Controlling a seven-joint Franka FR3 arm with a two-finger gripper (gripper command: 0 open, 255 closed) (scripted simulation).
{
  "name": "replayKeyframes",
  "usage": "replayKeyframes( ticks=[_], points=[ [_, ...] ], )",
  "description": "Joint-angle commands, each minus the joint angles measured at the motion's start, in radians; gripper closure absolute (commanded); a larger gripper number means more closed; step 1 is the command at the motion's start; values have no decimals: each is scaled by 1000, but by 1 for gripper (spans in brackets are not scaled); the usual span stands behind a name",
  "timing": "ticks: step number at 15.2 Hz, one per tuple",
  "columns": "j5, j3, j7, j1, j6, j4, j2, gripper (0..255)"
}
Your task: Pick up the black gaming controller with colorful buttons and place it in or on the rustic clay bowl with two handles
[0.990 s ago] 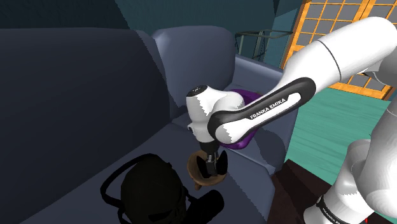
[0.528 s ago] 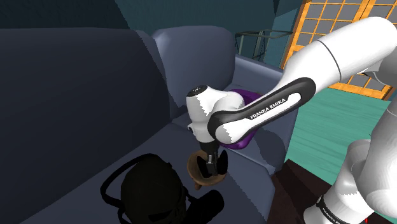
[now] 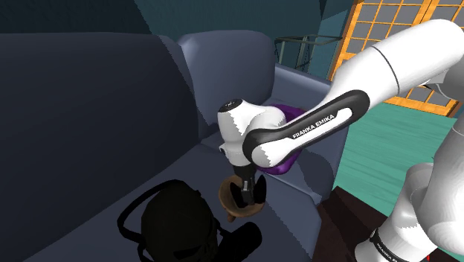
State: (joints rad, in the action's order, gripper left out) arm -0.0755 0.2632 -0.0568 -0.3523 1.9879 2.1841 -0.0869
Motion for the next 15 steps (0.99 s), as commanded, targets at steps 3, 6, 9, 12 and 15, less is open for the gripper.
replayKeyframes(
  ticks=[3, 6, 9, 12, 15],
  points=[
    [9, 1, -8, 1, -45, -19, 27, 255],
    [15, 1, -14, 1, -83, -38, 48, 255],
    [21, 1, -20, 2, -122, -58, 67, 255],
    [26, 1, -25, 2, -161, -81, 84, 255],
    [30, 0, -30, 3, -200, -105, 99, 255]
  ],
)
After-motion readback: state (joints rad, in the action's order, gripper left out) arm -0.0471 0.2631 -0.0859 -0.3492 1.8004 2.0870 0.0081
